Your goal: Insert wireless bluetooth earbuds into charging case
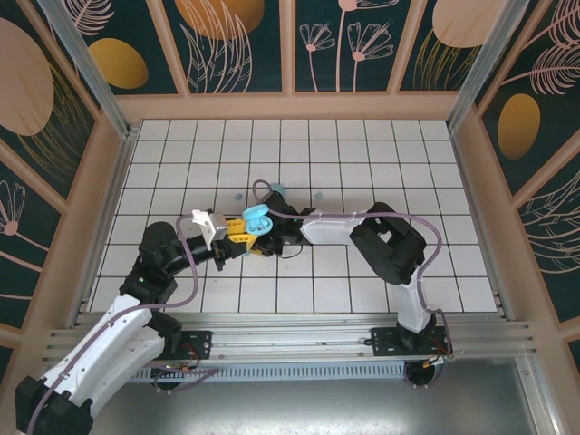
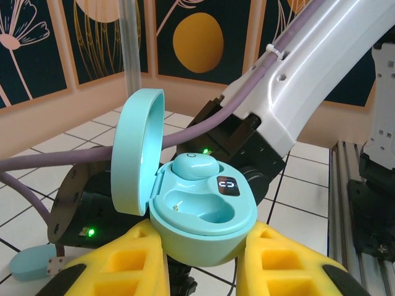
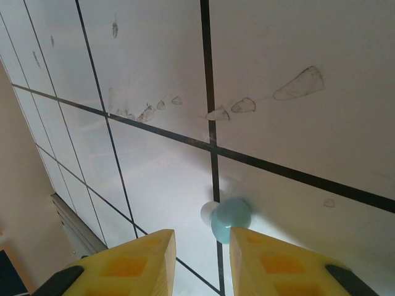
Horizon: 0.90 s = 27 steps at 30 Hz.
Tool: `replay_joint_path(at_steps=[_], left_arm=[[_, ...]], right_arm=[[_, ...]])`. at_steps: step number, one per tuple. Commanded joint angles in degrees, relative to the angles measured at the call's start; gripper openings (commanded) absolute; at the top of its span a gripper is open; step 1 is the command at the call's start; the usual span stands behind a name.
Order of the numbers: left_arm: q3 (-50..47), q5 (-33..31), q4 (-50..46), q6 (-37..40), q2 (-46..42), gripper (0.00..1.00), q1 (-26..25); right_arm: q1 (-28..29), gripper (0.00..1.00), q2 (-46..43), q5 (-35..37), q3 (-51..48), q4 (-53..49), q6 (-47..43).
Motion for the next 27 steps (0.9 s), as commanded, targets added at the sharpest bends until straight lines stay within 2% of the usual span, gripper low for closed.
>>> replay_joint_path(at_steps=[1, 27], left_arm=[[1.1, -0.1, 0.0, 0.2, -0.9, 0.11, -0.2], [0.6, -0.3, -1.3, 0.8, -2.4, 0.11, -0.2]], right_arm=[[0.7, 0.29, 1.5, 0.9, 1.9, -1.1, 2.2], [2.6, 0.32, 5.9, 4.7, 7.9, -10.9, -1.1]])
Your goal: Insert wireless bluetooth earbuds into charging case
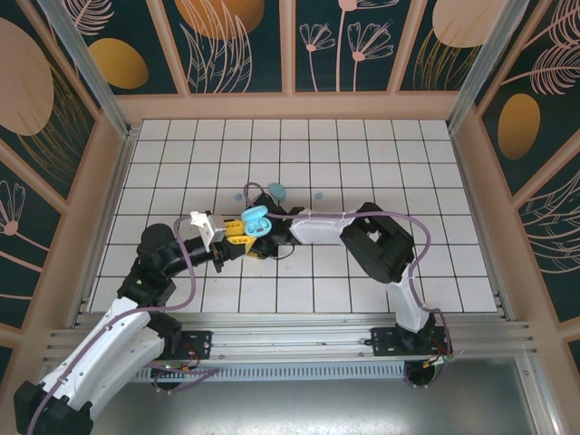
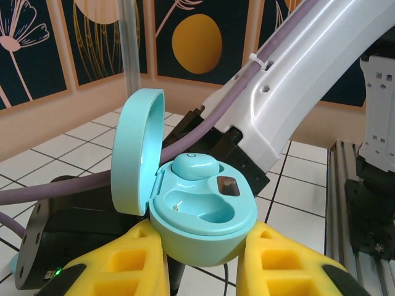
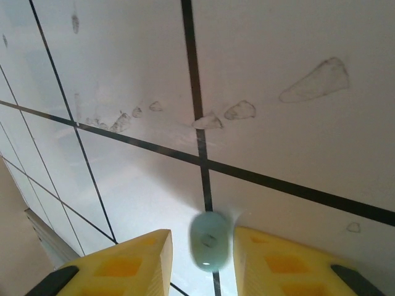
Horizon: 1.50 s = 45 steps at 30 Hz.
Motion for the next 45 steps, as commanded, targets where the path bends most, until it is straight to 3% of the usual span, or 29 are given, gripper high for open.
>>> replay_joint_path(at_steps=[1, 14, 23, 39, 45], left_arm=[[0.6, -0.3, 0.2, 0.9, -0.8, 0.11, -0.2], [0.5, -0.5, -0.1, 1.0, -1.0, 0.11, -0.2], [0.3, -0.4, 0.8, 0.9, -0.3, 0.11, -0.2], [1.7, -0.4, 2.1, 1.5, 4.0, 0.11, -0.2], [2.2, -0.2, 4.2, 1.4, 6.5, 0.11, -0.2]], right_arm=[[0.5, 0.32, 2.0, 1.6, 1.5, -3.8, -1.6], [0.7, 0.24, 4.3, 1.7, 4.6, -6.1, -4.3], [-2.0, 0.17, -1.8, 5.0, 0.7, -6.6, -6.6], [-14.2, 0.16, -18.9, 9.6, -18.4, -5.3, -9.6], [-20.6, 0.15, -24.1, 7.7, -26.0, -4.3, -12.0]])
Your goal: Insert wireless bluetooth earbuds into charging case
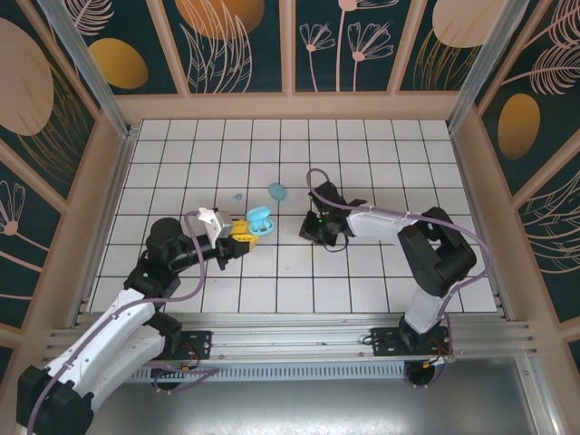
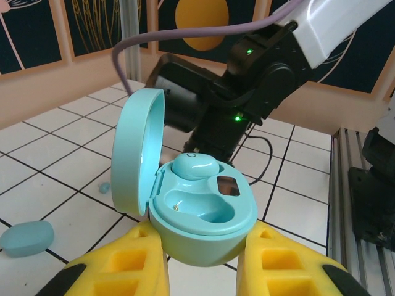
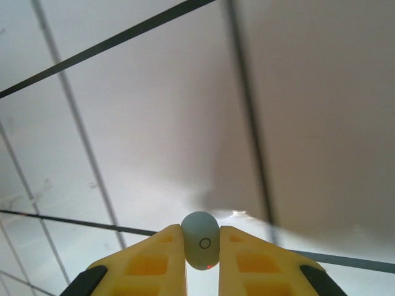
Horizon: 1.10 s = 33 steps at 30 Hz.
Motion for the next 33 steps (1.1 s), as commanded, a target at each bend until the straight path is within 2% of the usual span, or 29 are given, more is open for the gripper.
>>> replay_joint_path(at_steps=[1, 12, 20, 33], left_arm=[[2.1, 0.0, 3.6, 1.0, 1.1, 0.11, -0.2], [5.0, 0.5, 3.2, 4.8, 7.0, 0.11, -0.2], [5.6, 0.8, 4.6, 5.1, 10.2, 0.11, -0.2], [5.3, 0.7, 5.5, 5.8, 12.5, 0.11, -0.2]], right_arm=[[-3.4, 0.16, -3.2, -1.2, -3.8, 0.6, -2.9], [-10.9, 0.15, -5.1, -0.8, -8.9, -3.0, -9.7], [-11.0, 0.19, -4.5, 0.5, -7.6, -4.1, -11.6], [-10.1, 0.19, -5.7, 2.7, -2.2, -8.3, -14.3]])
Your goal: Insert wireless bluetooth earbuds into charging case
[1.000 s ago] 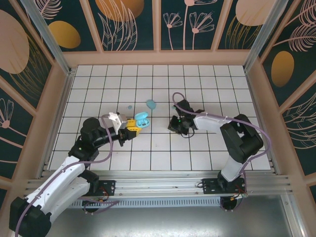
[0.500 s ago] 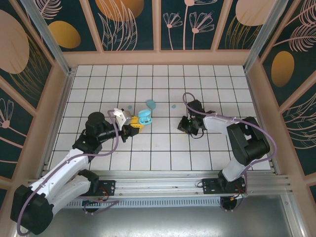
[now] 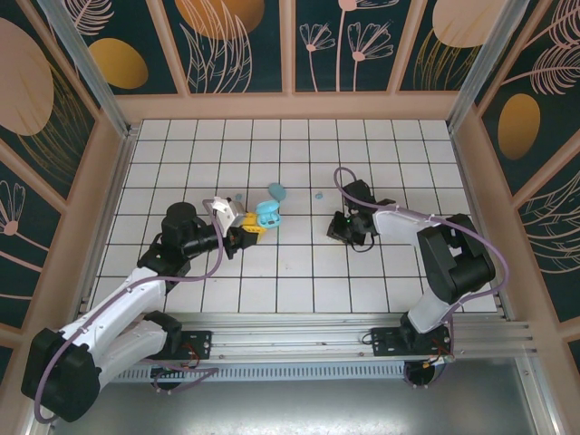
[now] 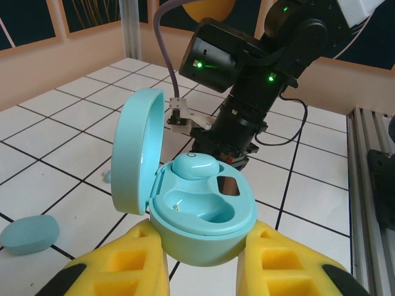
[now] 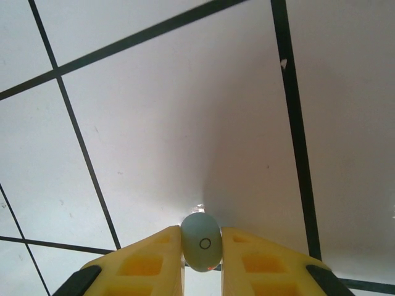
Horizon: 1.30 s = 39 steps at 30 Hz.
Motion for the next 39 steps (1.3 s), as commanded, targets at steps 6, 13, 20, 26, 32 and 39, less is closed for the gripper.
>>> replay_joint_path(at_steps=[6, 13, 20, 26, 32, 39], left_arm=[[1.4, 0.5, 3.9, 1.5, 1.1, 0.11, -0.2], [1.2, 0.6, 4.1, 1.6, 1.4, 0.11, -0.2], [2.3, -0.2, 1.6, 2.2, 1.3, 0.11, -0.2], [2.4, -0.3, 3.0, 1.9, 2.6, 0.11, -0.2], [1.0, -1.1, 8.8, -1.0, 4.7, 0.11, -0.2], [1.3, -1.7, 12.5, -4.3, 7.9, 0.08, -0.3]], right_arm=[[1.4, 0.18, -4.7, 8.7, 5.3, -8.9, -3.1], [2.7, 0.18, -4.1, 12.7, 5.2, -11.0, -3.6], [4.1, 0.18, -5.2, 12.3, 5.4, -12.0, -2.2], [4.6, 0.18, -12.2, 14.4, 5.9, -16.4, -0.8], [5.0, 0.17, -19.4, 15.4, 5.2, -19.2, 1.6], [5.0, 0.17, -25.5, 16.8, 6.9, -23.5, 2.5]])
